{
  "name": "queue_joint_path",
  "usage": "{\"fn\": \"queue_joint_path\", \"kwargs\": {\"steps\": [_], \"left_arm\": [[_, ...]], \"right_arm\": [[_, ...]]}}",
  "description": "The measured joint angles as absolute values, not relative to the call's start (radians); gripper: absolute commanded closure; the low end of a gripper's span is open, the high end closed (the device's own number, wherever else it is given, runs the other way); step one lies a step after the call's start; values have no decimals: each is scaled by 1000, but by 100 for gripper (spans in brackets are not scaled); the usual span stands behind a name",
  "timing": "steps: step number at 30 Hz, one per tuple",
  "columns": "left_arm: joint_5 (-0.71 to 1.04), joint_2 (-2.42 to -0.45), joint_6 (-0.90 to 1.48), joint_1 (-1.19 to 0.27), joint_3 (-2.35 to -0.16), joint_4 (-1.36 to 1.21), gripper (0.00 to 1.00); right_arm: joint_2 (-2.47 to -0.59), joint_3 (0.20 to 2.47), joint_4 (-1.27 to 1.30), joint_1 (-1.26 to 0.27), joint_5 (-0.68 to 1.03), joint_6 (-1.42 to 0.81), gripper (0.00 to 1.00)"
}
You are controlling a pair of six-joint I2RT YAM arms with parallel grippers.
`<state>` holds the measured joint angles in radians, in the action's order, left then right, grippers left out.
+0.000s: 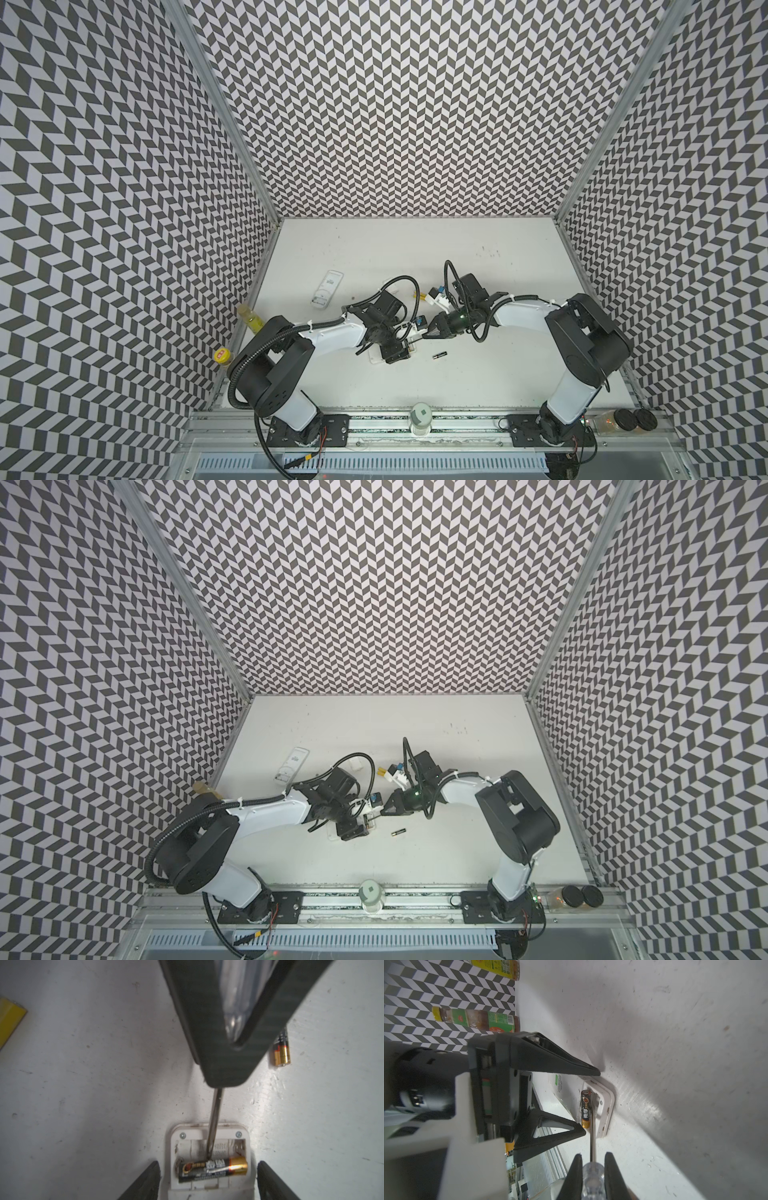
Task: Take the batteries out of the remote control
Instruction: 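Lever the remaining battery up with the screwdriver while the left gripper holds the remote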
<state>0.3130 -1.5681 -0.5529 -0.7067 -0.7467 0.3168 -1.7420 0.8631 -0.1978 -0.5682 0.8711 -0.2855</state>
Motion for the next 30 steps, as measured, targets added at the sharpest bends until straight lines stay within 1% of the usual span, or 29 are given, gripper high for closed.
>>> {"fn": "queue_joint_path", "kwargs": {"steps": [7,17,26,30], "left_arm": [[320,-1597,-553,-714,-777,324,38],[320,-1598,-549,-720,-783,331,51],[319,-1597,-549,-720,-783,332,68],[319,-1596,-549,-720,-783,332,70]], "right_arm": [[-1724,852,-208,-568,868,-276,100],[-1700,839,-207,-568,865,-273,100],[-1700,838,-200,-568,865,-278,100],[-1700,833,-187,-568,865,-281,100]]}}
